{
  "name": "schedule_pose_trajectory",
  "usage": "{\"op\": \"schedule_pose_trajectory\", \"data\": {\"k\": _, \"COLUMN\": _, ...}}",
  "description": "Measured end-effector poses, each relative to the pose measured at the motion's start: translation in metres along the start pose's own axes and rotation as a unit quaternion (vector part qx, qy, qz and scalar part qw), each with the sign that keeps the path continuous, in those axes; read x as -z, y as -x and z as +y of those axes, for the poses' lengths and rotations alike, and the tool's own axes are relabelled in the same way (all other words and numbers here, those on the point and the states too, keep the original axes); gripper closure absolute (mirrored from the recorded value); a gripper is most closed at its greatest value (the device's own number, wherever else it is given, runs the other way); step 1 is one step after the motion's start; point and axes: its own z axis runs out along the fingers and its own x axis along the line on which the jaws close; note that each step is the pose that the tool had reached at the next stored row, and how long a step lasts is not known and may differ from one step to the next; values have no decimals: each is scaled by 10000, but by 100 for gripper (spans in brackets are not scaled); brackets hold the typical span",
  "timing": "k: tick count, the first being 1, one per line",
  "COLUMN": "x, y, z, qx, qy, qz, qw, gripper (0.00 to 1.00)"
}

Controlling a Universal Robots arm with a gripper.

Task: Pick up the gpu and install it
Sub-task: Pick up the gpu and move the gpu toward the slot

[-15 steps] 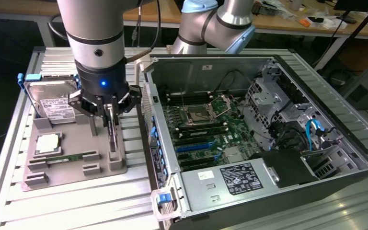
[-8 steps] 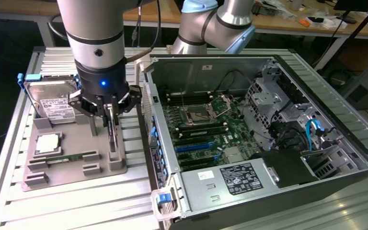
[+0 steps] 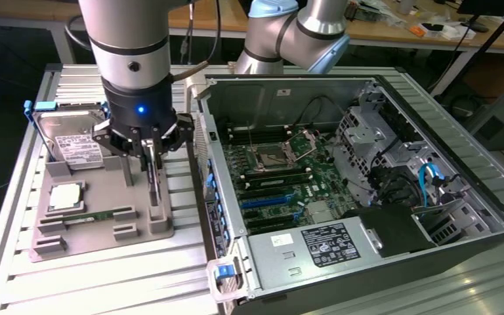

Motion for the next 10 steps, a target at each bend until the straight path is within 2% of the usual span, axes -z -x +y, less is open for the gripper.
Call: {"op": "schedule_pose_trajectory", "data": {"k": 10, "x": 306, "y": 10, "z": 58, "qx": 1, "qy": 1, "qz": -1, "qw": 10000, "gripper": 73}}
